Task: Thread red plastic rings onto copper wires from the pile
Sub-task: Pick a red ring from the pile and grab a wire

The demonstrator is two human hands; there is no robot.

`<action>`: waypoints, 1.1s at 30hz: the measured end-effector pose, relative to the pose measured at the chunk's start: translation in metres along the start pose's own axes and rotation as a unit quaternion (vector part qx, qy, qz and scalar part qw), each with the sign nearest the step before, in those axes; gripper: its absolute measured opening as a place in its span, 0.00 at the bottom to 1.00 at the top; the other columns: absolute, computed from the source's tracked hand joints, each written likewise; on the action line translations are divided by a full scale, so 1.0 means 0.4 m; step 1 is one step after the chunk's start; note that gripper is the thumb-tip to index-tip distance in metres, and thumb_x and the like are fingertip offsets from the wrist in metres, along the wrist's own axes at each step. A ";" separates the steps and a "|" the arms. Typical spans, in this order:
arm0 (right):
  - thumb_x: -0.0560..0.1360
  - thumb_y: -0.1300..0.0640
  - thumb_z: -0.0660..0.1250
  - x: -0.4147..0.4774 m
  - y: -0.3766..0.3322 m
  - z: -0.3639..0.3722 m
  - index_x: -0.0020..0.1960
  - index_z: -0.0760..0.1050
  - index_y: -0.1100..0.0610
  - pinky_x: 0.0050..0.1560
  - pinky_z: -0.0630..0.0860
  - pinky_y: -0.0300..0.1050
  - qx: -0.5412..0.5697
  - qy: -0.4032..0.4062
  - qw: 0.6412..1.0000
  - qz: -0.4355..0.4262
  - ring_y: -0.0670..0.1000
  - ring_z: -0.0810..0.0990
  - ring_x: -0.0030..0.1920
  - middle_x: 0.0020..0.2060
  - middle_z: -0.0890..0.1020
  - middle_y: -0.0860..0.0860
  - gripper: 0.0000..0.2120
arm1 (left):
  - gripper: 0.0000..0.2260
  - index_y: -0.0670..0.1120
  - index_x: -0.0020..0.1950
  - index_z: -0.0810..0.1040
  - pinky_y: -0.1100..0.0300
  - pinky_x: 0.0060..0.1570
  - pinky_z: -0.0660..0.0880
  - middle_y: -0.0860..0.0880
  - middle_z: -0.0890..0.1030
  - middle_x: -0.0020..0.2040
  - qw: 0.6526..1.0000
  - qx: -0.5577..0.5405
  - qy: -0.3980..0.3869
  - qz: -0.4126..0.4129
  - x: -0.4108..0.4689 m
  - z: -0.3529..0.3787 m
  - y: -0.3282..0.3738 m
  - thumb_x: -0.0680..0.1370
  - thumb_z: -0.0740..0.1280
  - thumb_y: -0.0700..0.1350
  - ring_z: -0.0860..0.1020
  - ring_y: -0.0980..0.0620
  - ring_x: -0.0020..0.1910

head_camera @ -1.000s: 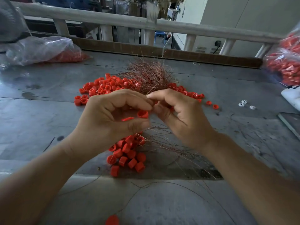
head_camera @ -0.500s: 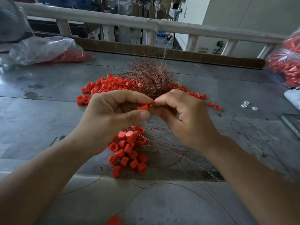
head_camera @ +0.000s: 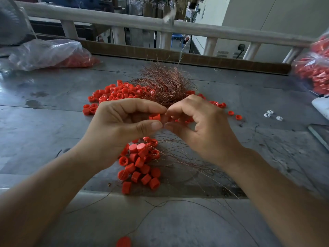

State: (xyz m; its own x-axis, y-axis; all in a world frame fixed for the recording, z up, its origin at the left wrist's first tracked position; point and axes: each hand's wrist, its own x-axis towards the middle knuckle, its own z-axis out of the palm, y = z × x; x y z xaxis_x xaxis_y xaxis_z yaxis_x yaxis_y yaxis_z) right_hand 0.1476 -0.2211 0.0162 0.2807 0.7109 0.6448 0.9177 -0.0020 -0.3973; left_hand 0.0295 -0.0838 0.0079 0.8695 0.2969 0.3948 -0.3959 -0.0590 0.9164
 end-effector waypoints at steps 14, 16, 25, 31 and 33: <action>0.72 0.63 0.66 0.003 -0.007 -0.008 0.44 0.79 0.60 0.37 0.70 0.27 0.039 0.015 0.999 0.028 0.38 0.75 0.34 0.34 0.77 0.43 0.03 | 0.12 0.50 0.41 0.84 0.69 0.36 0.76 0.53 0.84 0.41 0.999 0.045 0.017 0.013 0.003 0.013 0.011 0.58 0.75 0.43 0.82 0.58 0.40; 0.72 0.64 0.66 0.003 -0.006 -0.007 0.44 0.79 0.60 0.38 0.69 0.26 0.031 0.023 0.999 0.027 0.37 0.74 0.35 0.36 0.78 0.46 0.03 | 0.13 0.49 0.40 0.84 0.68 0.37 0.77 0.54 0.84 0.42 0.997 0.062 0.034 0.017 0.003 0.012 0.009 0.56 0.76 0.43 0.81 0.57 0.41; 0.71 0.60 0.67 0.004 -0.021 -0.017 0.40 0.75 0.52 0.35 0.67 0.29 0.084 0.025 0.996 0.034 0.41 0.71 0.34 0.34 0.74 0.43 0.04 | 0.12 0.49 0.42 0.80 0.69 0.36 0.76 0.56 0.83 0.36 0.989 0.137 0.057 0.014 0.005 0.018 0.008 0.59 0.71 0.42 0.79 0.61 0.35; 0.69 0.59 0.69 0.001 -0.026 -0.014 0.39 0.79 0.57 0.35 0.67 0.29 0.064 0.025 0.997 0.041 0.44 0.72 0.34 0.33 0.76 0.46 0.02 | 0.13 0.49 0.43 0.81 0.66 0.37 0.78 0.53 0.84 0.40 0.991 0.126 0.049 0.008 0.004 0.017 0.007 0.60 0.71 0.43 0.80 0.57 0.38; 0.69 0.59 0.69 0.000 -0.026 -0.016 0.39 0.79 0.57 0.34 0.67 0.29 0.067 0.028 0.996 0.046 0.44 0.72 0.34 0.33 0.76 0.45 0.02 | 0.12 0.48 0.44 0.81 0.66 0.36 0.78 0.52 0.84 0.40 0.991 0.129 0.038 0.007 0.004 0.017 0.008 0.61 0.71 0.41 0.80 0.56 0.36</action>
State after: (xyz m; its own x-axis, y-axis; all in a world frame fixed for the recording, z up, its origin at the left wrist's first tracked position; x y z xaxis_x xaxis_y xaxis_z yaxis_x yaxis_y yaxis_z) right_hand 0.1398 -0.2254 0.0247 0.3796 0.6721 0.6357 0.8430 0.0319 -0.5370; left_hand 0.0316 -0.0900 0.0117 0.8358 0.3644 0.4107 -0.3106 -0.3031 0.9009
